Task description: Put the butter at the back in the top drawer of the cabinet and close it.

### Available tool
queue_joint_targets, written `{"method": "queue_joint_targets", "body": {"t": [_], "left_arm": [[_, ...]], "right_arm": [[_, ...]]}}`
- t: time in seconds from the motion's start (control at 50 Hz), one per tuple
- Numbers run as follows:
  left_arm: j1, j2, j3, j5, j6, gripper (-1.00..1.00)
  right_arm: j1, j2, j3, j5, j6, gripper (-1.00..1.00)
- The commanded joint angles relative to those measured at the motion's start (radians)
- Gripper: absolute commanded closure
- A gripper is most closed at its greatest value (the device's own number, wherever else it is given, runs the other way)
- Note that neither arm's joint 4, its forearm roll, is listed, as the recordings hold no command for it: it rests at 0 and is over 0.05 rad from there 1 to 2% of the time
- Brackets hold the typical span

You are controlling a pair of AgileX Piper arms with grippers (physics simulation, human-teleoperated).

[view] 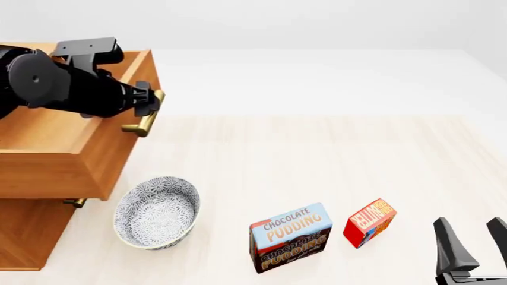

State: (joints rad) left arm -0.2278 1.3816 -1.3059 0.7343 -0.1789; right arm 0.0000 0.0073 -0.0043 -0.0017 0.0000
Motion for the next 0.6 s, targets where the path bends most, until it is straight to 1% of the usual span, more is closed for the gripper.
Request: {"method": "queue_joint_targets", "body": {"t": [0.02,0.28,0.6], "left_arm": [[-0.029,-0.012,0.010,0.009,-0.004,-1.00],[-0.061,-0.019,0.009,0.015,-0.021,-1.00],[-0.084,-0.022,0.003,0.022,-0.022,-1.00]], "right_arm": [[0.000,0.000,0.000,0.000,0.000,-1.00],[0.000,0.000,0.000,0.000,0.000,-1.00],[0.000,0.000,0.000,0.000,0.000,-1.00]]}}
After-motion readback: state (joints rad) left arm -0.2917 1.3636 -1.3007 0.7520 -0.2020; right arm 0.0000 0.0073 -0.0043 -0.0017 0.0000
